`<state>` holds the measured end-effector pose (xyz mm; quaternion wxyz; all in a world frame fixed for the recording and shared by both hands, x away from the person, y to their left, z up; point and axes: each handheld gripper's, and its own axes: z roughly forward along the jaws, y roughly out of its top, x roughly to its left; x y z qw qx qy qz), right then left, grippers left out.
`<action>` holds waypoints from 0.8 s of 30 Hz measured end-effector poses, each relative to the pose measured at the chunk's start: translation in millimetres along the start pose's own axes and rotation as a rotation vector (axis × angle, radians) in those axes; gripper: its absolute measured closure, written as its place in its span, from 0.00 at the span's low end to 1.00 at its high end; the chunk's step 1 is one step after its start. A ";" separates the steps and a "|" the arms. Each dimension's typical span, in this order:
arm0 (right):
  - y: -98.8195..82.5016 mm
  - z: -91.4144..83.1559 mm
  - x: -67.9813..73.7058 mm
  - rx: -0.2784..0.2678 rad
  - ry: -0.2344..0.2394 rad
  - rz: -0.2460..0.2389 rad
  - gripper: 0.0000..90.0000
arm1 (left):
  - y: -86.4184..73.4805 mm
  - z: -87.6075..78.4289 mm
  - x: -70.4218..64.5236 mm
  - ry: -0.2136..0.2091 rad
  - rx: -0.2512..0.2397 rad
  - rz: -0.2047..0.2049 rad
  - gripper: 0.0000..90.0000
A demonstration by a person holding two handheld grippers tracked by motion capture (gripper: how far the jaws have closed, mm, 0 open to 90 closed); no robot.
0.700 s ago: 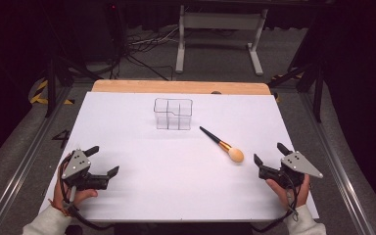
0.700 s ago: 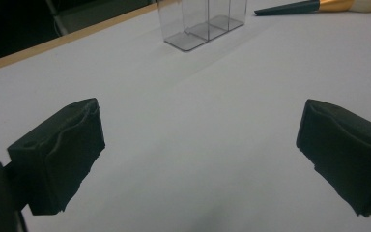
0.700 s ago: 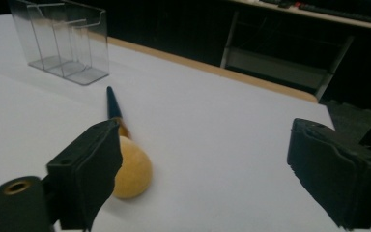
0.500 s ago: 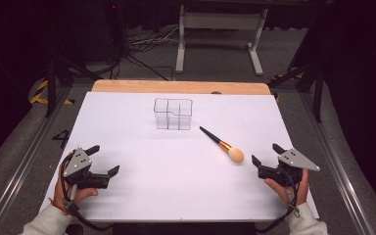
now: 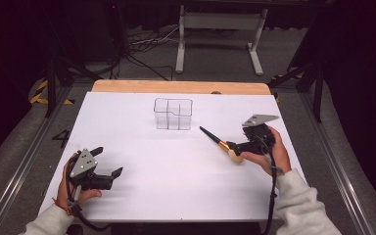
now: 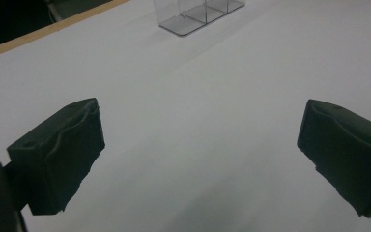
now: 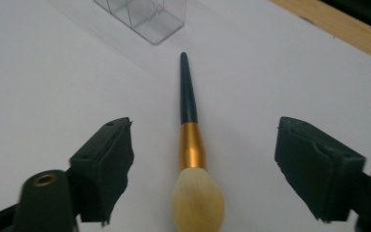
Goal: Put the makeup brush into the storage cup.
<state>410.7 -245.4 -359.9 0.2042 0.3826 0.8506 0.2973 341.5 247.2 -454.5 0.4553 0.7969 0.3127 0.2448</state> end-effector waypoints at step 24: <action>11.0 92.2 -17.2 0.483 0.136 -0.002 0.60 | -0.8 7.5 -5.7 -0.047 0.059 0.022 0.04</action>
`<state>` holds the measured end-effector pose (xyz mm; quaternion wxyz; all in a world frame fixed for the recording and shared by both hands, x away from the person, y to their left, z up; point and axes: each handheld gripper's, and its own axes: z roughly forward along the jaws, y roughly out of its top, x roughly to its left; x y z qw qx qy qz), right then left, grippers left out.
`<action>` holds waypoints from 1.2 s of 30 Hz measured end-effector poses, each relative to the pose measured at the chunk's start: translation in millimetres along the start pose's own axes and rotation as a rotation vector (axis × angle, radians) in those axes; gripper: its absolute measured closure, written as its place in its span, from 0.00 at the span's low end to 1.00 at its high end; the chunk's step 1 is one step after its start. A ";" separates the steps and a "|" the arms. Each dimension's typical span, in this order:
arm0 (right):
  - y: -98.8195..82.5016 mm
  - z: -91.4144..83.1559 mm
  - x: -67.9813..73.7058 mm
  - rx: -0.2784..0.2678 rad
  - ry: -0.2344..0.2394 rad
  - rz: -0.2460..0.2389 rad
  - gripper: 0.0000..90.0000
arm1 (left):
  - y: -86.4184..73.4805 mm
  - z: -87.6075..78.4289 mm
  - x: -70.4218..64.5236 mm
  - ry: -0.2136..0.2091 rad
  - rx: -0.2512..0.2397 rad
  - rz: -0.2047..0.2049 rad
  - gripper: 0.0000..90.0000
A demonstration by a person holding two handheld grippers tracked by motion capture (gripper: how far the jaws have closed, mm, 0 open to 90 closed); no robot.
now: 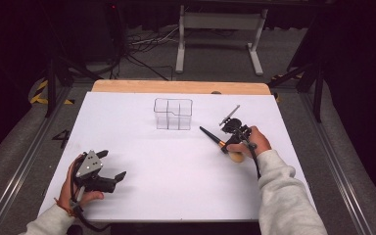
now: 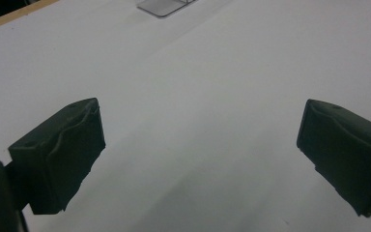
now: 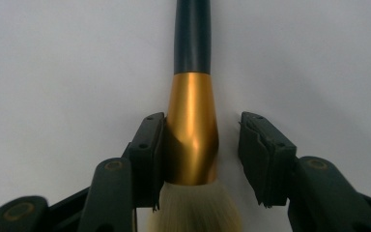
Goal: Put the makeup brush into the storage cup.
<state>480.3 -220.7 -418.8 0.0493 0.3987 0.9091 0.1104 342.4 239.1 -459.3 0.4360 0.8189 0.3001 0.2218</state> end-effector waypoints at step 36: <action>-51.2 -27.7 3.6 -0.395 0.317 0.160 0.75 | 46.4 28.9 -32.7 0.125 -0.025 0.427 0.10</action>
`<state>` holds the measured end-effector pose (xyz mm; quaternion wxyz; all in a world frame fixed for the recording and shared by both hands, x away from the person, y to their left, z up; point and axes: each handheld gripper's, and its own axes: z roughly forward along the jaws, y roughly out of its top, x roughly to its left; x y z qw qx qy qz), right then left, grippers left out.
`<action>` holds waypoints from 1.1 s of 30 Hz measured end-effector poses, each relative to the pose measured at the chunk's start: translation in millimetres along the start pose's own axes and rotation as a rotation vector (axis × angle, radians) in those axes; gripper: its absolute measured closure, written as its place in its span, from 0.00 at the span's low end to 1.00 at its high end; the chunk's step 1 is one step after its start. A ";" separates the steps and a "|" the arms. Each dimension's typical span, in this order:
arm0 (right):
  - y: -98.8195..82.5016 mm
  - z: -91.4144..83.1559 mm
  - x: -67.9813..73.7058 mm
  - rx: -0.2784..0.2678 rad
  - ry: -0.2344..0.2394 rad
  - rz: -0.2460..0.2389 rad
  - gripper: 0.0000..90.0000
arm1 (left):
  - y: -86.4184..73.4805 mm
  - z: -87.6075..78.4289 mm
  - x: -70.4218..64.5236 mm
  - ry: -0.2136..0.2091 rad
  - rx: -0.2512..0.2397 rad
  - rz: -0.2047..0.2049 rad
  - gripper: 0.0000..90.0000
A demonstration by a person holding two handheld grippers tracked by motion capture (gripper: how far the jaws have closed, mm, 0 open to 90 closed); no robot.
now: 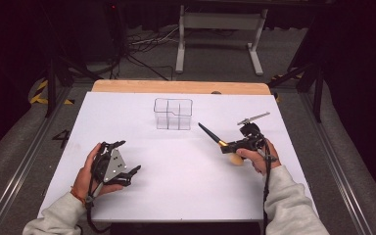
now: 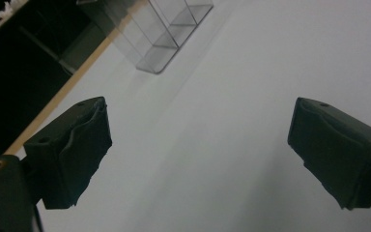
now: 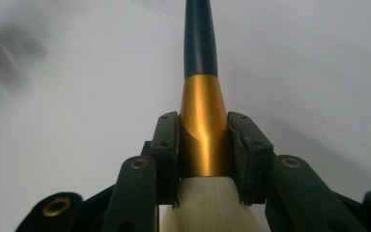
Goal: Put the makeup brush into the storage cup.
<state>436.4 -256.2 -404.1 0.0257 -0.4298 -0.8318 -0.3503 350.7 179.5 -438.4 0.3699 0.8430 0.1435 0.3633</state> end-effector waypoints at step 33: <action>26.8 68.9 94.9 0.022 0.185 -0.090 0.75 | 60.5 62.7 -75.5 0.158 -0.057 0.532 0.42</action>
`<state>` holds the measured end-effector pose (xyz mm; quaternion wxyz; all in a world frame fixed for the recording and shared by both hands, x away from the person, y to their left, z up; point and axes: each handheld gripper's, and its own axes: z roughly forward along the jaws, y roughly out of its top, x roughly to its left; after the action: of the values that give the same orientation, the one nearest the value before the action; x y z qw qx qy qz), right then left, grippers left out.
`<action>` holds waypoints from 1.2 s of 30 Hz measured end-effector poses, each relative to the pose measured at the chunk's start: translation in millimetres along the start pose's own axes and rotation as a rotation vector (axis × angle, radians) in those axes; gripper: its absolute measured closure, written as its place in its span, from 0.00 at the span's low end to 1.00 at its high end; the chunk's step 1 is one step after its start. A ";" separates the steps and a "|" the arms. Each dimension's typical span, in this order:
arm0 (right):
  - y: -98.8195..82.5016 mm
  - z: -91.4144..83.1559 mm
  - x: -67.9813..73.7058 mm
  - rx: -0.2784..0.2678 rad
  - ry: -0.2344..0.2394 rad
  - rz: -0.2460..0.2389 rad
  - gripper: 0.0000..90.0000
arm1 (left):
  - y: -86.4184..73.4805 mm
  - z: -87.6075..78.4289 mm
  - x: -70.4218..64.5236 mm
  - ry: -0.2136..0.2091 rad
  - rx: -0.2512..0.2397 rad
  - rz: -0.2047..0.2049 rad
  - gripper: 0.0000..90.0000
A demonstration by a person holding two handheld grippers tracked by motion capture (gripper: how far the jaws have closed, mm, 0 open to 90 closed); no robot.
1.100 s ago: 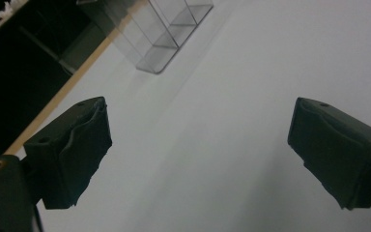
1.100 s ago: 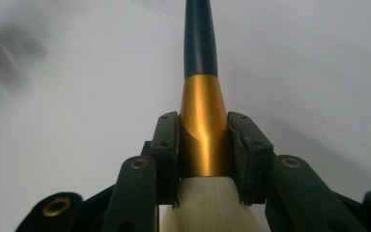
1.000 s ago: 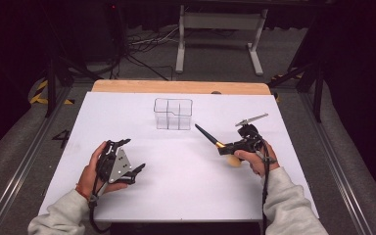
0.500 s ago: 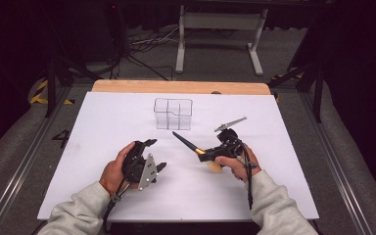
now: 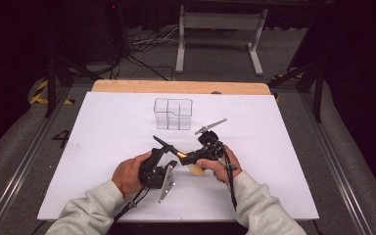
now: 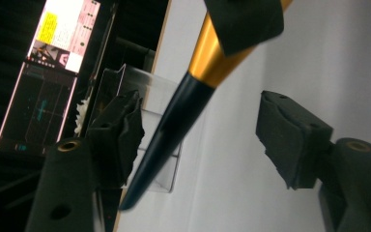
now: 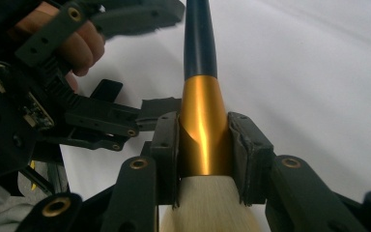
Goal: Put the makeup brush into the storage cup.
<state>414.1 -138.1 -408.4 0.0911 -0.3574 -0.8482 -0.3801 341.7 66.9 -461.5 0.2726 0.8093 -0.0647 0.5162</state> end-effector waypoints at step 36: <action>-32.3 -89.6 -1.1 -0.443 -0.324 -0.186 0.43 | -13.0 3.4 7.0 -0.068 0.132 -0.084 0.82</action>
<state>382.6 -217.0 -365.4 -0.1614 -0.3452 -0.7771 -0.5009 352.7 77.4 -461.4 0.2377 0.8445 -0.0059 0.4798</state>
